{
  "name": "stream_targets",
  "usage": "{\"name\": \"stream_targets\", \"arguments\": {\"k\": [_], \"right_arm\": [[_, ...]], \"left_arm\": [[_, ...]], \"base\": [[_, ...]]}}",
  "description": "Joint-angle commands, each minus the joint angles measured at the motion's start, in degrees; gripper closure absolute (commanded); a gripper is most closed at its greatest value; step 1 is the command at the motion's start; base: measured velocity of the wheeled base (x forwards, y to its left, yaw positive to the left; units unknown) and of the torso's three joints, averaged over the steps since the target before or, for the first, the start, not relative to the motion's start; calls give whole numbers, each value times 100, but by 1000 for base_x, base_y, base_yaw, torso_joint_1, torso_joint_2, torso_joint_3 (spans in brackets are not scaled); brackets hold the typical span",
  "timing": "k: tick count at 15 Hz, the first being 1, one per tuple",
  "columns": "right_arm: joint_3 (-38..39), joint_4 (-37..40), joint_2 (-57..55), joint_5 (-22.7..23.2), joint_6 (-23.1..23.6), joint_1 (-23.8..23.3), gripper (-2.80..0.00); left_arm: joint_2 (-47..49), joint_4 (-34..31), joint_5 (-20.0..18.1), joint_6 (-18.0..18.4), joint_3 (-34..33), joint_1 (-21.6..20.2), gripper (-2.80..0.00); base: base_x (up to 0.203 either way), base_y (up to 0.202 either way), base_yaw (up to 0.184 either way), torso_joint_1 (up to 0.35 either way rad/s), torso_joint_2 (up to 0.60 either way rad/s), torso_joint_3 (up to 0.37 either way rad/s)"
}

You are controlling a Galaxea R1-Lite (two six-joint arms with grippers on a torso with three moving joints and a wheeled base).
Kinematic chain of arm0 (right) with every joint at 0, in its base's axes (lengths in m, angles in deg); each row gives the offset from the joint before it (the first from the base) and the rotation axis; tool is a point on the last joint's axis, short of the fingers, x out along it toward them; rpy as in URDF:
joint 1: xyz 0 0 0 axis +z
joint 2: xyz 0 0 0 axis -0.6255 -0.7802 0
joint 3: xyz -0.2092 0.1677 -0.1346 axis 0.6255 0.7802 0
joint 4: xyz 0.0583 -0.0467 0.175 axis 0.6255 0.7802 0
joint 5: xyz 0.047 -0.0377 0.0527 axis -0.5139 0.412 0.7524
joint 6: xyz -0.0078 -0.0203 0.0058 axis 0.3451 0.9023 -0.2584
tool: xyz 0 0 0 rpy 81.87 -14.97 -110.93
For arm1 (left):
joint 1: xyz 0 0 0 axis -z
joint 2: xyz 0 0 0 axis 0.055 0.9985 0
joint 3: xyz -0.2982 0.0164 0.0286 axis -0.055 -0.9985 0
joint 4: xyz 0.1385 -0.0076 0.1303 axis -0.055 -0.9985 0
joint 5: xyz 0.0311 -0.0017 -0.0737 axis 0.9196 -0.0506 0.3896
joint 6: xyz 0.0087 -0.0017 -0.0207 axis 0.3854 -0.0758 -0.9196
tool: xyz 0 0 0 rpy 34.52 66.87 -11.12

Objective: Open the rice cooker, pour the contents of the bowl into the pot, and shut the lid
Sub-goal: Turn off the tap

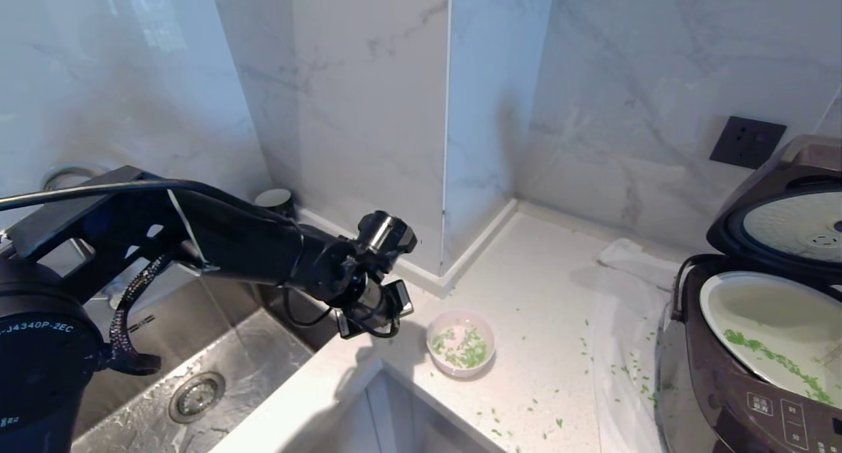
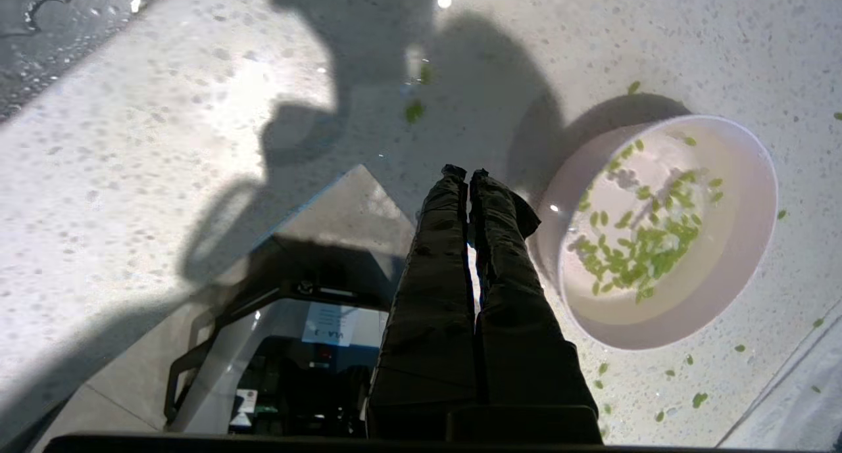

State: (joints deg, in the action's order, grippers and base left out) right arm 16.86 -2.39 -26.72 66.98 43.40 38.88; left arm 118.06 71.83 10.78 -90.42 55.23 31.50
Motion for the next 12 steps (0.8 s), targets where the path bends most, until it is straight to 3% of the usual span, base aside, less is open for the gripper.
{"name": "stream_targets", "arguments": {"k": [1,7,9,12], "right_arm": [[0,-1,-1,1,5,2,0],[0,-1,-1,1,7,2,0],[0,-1,-1,1,4,2,0],[0,-1,-1,1,0,2,0]], "left_arm": [[-225,5,-4,-22,-312,-225,0],[-662,36,-482,99,-1005,-1403,0],[-722,149,-546,321,-1207,-1839,0],[-743,853,-562,790,-1802,-2471,0]], "base": [[0,0,0,0,0,0],[0,0,0,0,0,0],[0,0,0,0,0,0],[0,0,0,0,0,0]]}}
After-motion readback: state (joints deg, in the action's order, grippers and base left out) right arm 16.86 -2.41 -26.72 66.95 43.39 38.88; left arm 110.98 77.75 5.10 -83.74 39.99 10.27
